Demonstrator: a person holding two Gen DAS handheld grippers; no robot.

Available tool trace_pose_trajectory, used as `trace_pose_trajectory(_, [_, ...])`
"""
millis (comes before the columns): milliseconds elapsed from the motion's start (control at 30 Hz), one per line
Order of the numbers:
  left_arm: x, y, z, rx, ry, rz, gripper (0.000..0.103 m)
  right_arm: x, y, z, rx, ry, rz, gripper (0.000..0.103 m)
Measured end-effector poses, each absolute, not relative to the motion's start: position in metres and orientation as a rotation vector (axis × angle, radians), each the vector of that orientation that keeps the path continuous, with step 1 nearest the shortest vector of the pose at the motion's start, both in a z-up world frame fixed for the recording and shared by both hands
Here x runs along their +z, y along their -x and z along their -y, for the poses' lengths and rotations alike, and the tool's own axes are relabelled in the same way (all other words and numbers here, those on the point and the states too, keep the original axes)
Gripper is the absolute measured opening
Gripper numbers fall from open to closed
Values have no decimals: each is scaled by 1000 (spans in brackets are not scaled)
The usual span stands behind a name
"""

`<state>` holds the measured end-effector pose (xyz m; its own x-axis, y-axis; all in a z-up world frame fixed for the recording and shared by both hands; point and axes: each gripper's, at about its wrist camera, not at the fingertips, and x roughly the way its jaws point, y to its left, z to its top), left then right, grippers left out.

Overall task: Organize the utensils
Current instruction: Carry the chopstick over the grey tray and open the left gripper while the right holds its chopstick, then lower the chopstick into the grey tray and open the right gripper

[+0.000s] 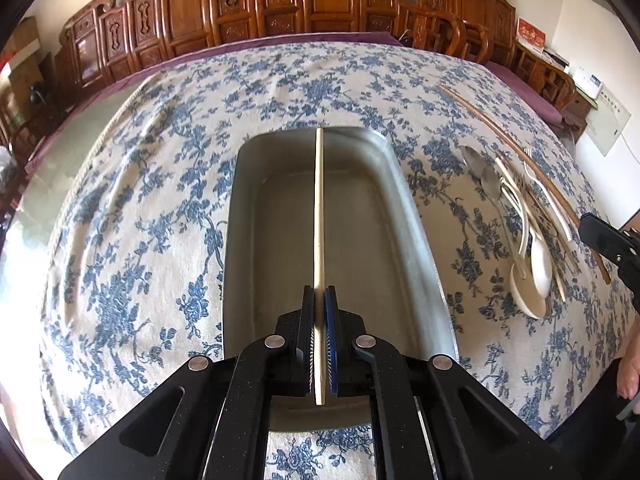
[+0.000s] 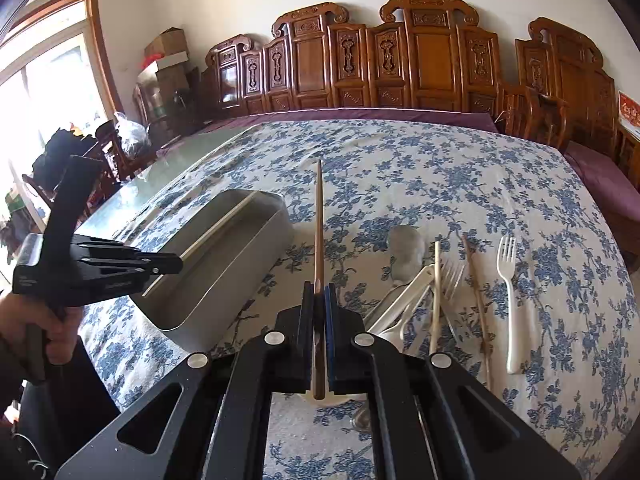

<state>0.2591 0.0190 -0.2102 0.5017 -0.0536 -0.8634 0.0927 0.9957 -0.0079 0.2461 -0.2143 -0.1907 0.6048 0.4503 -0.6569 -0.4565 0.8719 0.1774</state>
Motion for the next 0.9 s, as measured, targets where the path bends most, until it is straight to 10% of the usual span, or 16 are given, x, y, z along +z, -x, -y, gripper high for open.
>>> trace_pose_trajectory(233, [-221, -262, -26, -91, -13, -1046, 6, -188, -244, 206, 514, 37, -767, 6])
trace_pose_trajectory(367, [-213, -259, -29, -95, -23, -1002, 23, -186, -244, 201, 496, 57, -776, 6])
trace_pose_trajectory(900, [-178, -236, -68, -95, -12, -857, 24, -188, -243, 125, 537, 91, -849, 6])
